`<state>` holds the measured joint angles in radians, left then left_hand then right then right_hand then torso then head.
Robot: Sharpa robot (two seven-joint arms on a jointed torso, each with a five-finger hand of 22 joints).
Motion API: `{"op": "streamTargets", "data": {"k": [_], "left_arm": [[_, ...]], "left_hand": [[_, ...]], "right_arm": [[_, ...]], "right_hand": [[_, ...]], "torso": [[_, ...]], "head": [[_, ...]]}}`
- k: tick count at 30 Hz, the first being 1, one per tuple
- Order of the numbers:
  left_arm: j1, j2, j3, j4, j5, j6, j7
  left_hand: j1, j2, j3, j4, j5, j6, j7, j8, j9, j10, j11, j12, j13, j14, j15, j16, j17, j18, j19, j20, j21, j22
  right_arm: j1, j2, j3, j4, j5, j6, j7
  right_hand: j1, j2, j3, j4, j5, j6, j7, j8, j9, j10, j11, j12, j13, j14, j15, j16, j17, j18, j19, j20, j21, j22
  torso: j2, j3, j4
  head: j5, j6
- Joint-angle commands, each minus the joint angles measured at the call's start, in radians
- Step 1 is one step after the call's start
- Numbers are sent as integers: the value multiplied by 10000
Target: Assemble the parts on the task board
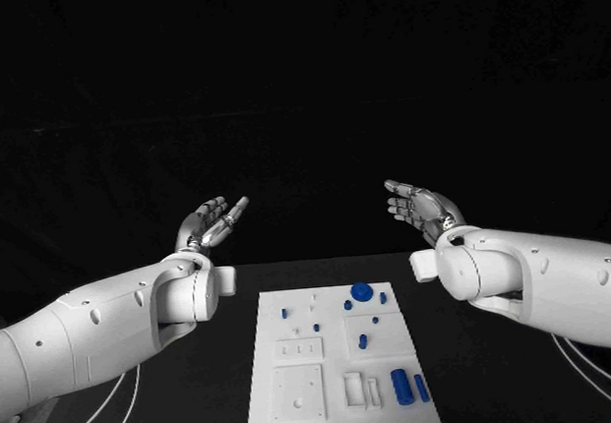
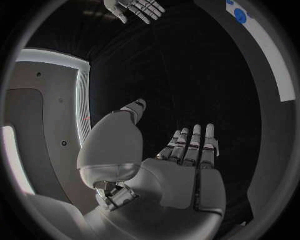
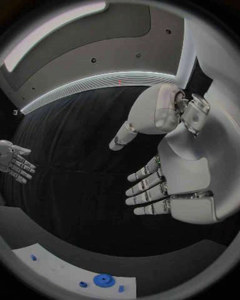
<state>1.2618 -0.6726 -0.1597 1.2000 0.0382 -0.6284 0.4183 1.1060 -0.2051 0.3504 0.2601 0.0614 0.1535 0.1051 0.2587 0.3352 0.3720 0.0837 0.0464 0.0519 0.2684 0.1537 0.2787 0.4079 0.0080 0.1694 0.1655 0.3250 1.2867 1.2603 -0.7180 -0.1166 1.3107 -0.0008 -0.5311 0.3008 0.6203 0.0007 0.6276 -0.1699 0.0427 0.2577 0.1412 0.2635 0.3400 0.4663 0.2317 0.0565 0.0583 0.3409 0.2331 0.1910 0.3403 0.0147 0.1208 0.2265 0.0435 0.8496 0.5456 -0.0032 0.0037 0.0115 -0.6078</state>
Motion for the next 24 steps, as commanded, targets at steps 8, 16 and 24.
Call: {"op": "streamTargets", "data": {"k": [8, 16, 24], "left_arm": [[514, 298, -331, -925, 416, 1470, -763], [513, -113, -346, -388, 537, 2179, -839], [514, -389, -350, 50, 410, 2205, -712]], "left_hand": [[508, -5, 26, 180, 75, 154, 69, 181, 176, 257, 48, 87, 44, 178, 38, 156, 187, -80, 120, 23, 203, 460], [1156, 569, -783, 52, 93, 1911, 537, 1658, 1653, 2445, 442, 627, 368, 1315, 102, 892, 853, -16, 822, -188, 507, 381], [3027, 1150, -1656, -427, 685, 4213, 804, 1881, 1314, 4786, 720, 1324, 574, 4285, 79, 1796, 862, 673, 3957, -911, 1167, -149]], "right_arm": [[741, 246, -384, -983, -327, 3000, -2164], [762, 618, -404, -1838, -4889, 2244, -2010], [709, 800, -403, -2075, -8096, 1981, -2010]], "right_hand": [[968, -103, 430, -601, 82, 951, 1031, 873, 852, 1728, 227, 404, 234, 1232, 230, 851, 852, 124, 480, 42, 238, 1648], [3243, -421, 72, -1177, 1265, 2995, 937, 1654, 1029, 3986, -85, 1067, 418, 3627, -133, 1987, 1223, 950, 3168, -221, 874, 4609], [4159, -732, 791, -1162, 841, 4682, 569, 1867, 863, 5774, -725, 1400, 596, 6669, -1519, 3217, 1985, 2095, 6472, -364, 1461, 4059]], "torso": [[0, 0, 1], [-14, -19, -15], [36, -6, 8]], "head": [[-1, 0], [75, -232], [84, -270]]}}
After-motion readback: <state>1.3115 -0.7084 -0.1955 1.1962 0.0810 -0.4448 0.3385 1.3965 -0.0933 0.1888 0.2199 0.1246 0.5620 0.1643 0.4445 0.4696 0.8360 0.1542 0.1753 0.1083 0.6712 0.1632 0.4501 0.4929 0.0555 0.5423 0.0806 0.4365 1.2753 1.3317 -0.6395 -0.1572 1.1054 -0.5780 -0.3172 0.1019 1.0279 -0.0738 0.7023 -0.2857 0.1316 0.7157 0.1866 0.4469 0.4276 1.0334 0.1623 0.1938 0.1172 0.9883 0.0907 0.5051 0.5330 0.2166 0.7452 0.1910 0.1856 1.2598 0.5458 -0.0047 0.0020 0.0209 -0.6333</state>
